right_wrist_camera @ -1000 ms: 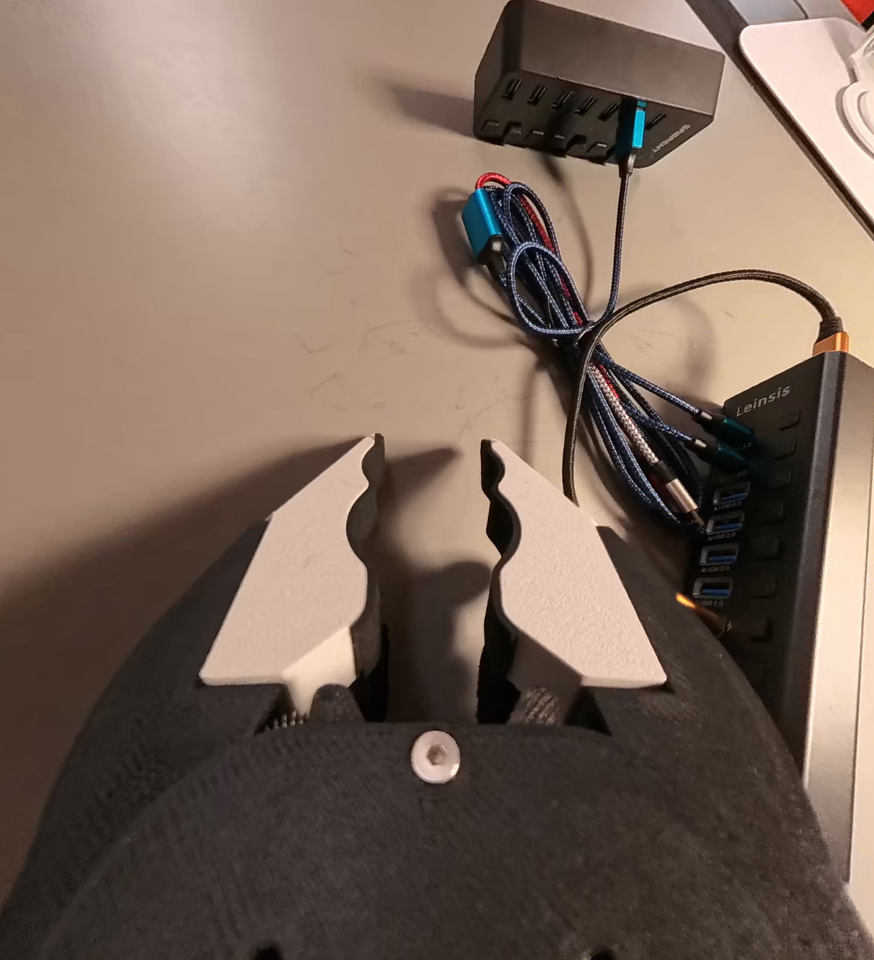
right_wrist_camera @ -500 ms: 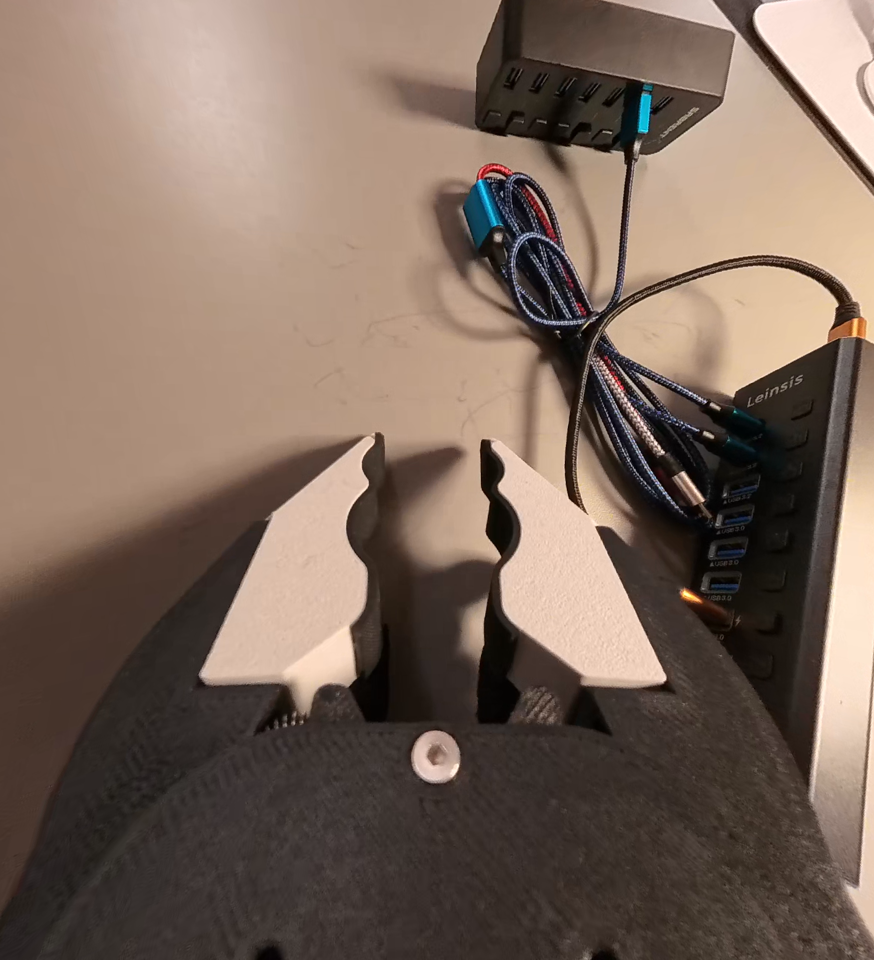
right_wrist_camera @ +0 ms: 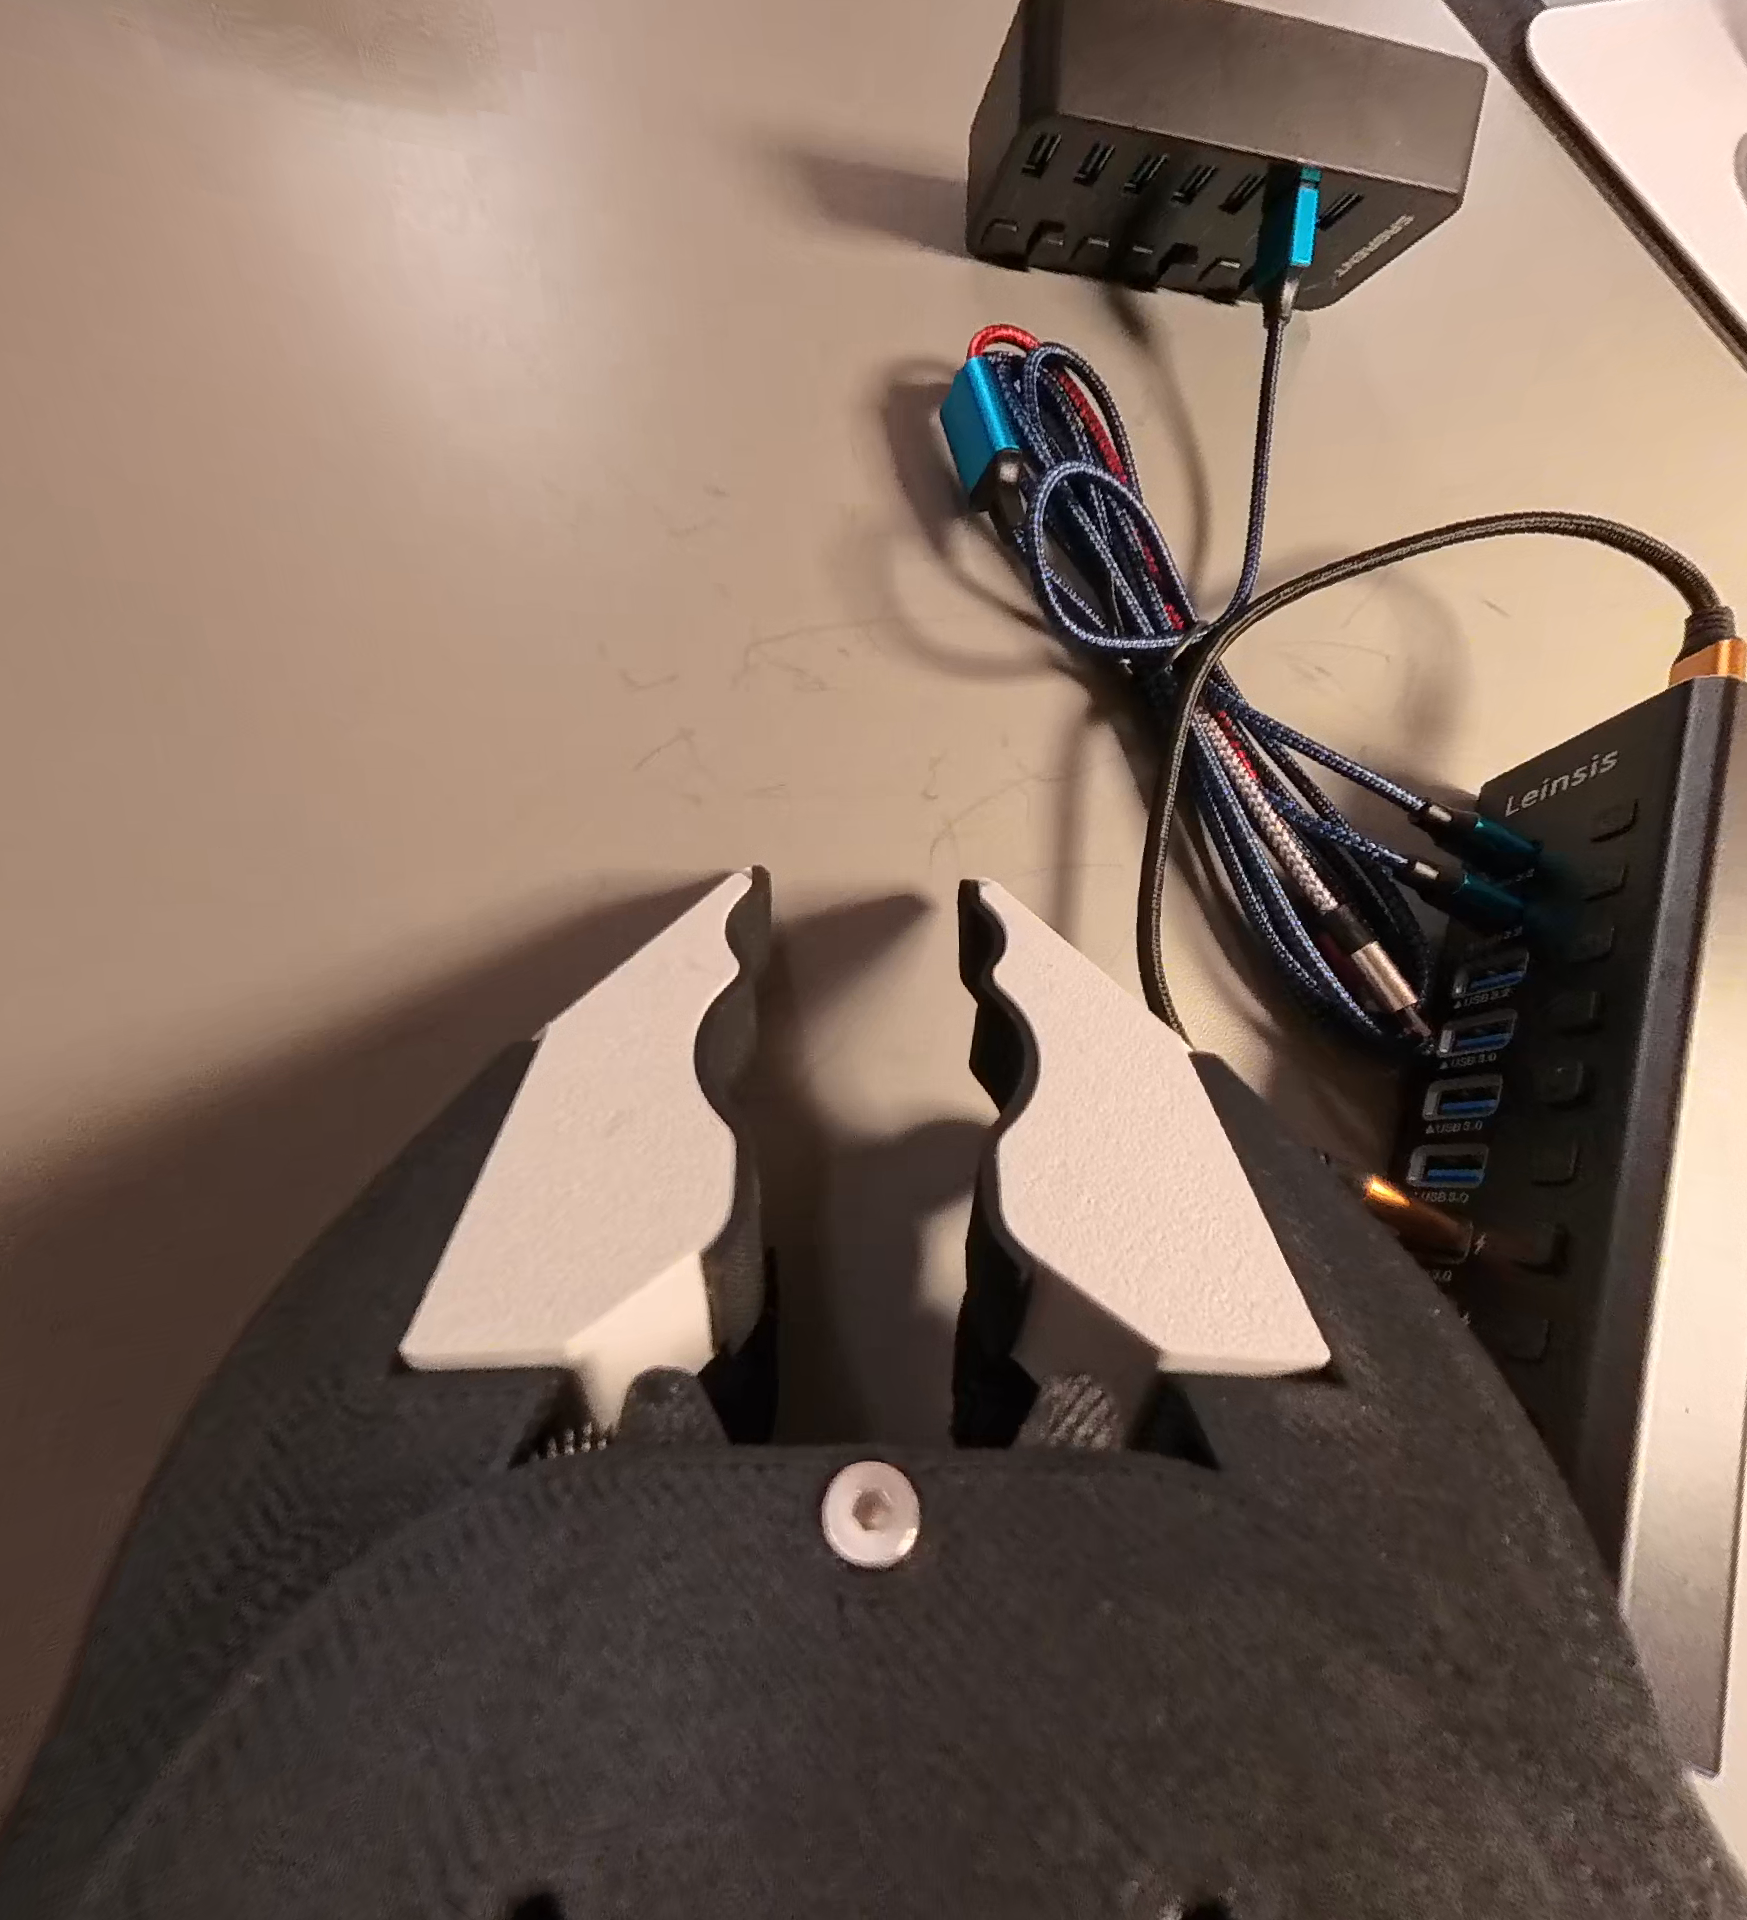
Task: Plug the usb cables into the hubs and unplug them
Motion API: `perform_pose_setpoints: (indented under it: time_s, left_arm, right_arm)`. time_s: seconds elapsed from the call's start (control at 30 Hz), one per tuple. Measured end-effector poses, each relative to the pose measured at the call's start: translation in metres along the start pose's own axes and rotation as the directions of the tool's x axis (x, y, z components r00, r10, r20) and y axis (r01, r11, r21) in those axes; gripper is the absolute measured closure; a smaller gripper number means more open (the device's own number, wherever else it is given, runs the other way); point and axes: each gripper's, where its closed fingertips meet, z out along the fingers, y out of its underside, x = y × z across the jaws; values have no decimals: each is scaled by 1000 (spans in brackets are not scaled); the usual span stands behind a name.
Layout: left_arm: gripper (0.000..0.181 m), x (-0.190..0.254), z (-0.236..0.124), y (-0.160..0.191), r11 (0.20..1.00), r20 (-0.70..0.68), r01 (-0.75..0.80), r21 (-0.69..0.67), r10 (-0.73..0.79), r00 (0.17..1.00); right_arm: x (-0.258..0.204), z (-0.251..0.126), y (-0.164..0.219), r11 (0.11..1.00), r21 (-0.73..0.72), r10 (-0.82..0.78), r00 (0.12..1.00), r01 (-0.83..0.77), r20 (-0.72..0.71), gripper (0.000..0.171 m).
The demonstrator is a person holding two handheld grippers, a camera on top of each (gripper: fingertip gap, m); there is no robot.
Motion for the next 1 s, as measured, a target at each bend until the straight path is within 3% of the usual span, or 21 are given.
perform_pose_setpoints:
  time_s: [0.03,0.17,0.3,0.47,0.53,0.67,0.8,0.9,1.0]
  left_arm:
    - [159,-7,-14,-9,998,47,9,61,-12,999]
    - [159,-24,-78,-47,956,219,-48,290,-18,976]
    - [159,-12,-149,-91,836,332,-169,522,-18,943]
    - [159,28,-199,-124,727,443,-331,601,41,896]
    - [159,48,-199,-129,721,450,-373,584,95,888]
    - [159,46,-169,-120,803,472,-372,465,131,872]
    - [159,40,-133,-108,832,380,-295,470,111,918]
    - [159,43,-119,-106,803,265,-223,553,84,961]
    - [160,51,-121,-112,715,133,-145,683,74,988]
  right_arm:
    - [0,0,0,1000,1,-2,1000,2,2,134]
    - [-2,-1,0,1000,5,-17,1000,17,3,134]
    - [-2,-2,0,999,9,-34,999,34,-9,134]
    - [-2,-2,0,999,12,-53,998,53,-30,134]
    - [-2,-2,-1,998,13,-58,998,59,-36,134]
    - [-2,-3,-1,998,15,-67,997,68,-45,134]
    - [-2,-4,0,997,16,-69,996,70,-50,134]
    - [-3,-4,0,997,16,-69,996,70,-50,134]
    - [-3,-4,0,997,15,-68,997,69,-48,134]
